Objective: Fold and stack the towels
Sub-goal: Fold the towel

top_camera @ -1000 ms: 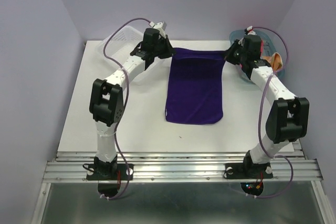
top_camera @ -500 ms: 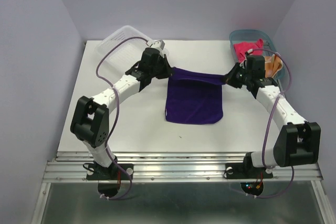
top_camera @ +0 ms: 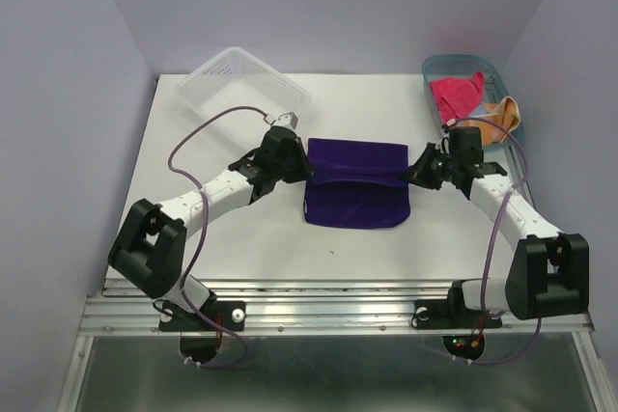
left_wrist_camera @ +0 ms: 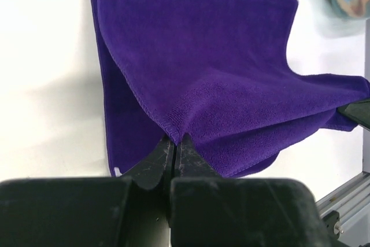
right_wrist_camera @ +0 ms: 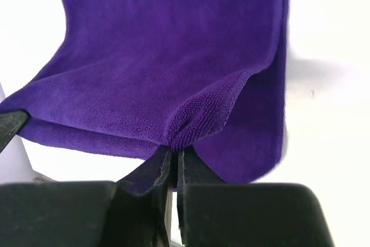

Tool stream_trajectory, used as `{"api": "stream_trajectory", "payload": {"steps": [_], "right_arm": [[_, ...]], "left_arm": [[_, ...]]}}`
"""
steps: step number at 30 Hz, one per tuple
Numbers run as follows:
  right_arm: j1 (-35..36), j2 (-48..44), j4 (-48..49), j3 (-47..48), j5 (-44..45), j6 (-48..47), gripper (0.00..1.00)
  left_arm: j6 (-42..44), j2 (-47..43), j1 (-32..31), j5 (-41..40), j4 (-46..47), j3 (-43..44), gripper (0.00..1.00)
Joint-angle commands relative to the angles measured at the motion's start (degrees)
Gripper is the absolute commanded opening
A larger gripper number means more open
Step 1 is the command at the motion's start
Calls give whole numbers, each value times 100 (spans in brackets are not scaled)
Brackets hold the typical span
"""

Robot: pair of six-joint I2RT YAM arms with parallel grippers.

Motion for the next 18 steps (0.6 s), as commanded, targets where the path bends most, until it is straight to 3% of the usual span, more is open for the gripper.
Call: {"api": "stream_trajectory", "payload": {"steps": [1, 18], "right_arm": [[-49, -277, -214, -302, 53, -127, 1], [-50, -172, -434, -1163, 35, -285, 4]], "left_arm": [[-200, -283, -114, -426, 22, -357, 0], [-499, -116, -492, -277, 144, -1183, 4]]}}
